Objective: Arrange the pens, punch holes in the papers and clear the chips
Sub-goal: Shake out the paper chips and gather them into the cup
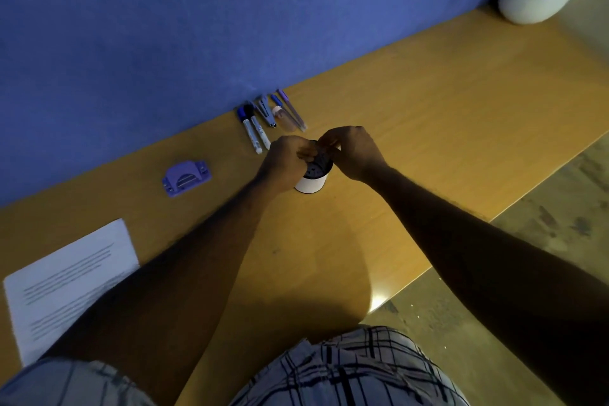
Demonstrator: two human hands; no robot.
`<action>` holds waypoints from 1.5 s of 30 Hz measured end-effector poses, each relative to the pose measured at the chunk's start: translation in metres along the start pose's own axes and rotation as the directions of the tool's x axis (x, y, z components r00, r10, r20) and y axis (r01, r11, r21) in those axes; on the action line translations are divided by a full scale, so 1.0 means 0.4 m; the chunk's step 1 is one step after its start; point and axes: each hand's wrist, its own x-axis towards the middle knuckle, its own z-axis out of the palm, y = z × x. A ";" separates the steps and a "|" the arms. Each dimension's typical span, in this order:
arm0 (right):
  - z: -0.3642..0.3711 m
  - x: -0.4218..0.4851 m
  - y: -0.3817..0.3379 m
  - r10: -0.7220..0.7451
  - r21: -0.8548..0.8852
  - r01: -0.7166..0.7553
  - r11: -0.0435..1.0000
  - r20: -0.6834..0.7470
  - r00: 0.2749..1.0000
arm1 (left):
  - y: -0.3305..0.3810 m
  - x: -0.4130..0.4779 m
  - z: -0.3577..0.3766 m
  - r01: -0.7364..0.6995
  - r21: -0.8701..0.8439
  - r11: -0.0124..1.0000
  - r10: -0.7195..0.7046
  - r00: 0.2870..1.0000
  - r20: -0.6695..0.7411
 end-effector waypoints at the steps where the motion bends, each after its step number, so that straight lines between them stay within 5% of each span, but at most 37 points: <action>1: 0.000 -0.003 -0.001 -0.009 0.025 0.009 1.000 0.000 1.000 | 0.003 -0.001 -0.003 0.006 -0.017 1.000 -0.006 1.000 0.025; 9: 0.013 -0.015 -0.015 -0.003 0.040 0.004 0.999 -0.015 1.000 | 0.021 -0.030 -0.027 0.164 -0.320 0.933 -0.104 0.975 0.197; 20: 0.022 -0.034 -0.039 -0.144 0.025 0.146 0.989 -0.067 0.987 | -0.034 -0.108 -0.113 0.227 -0.607 0.762 -0.195 0.974 0.120; 28: 0.127 -0.099 -0.134 -0.316 0.121 0.337 0.934 -0.165 0.934 | -0.189 -0.237 -0.156 0.263 -0.413 0.872 -0.294 0.956 -0.013; 32: 0.202 -0.132 -0.170 -0.325 0.204 0.329 0.922 -0.054 0.944 | -0.268 -0.311 -0.168 0.282 -0.263 0.923 -0.320 0.941 -0.114; 37: 0.288 -0.157 -0.188 -0.368 0.192 0.341 0.920 0.128 0.921 | -0.350 -0.386 -0.165 0.237 0.169 0.957 -0.221 0.969 -0.108; 45: 0.352 -0.161 -0.158 -0.289 0.112 0.267 0.957 0.305 0.908 | -0.379 -0.441 -0.100 0.262 0.285 0.922 -0.230 0.963 -0.140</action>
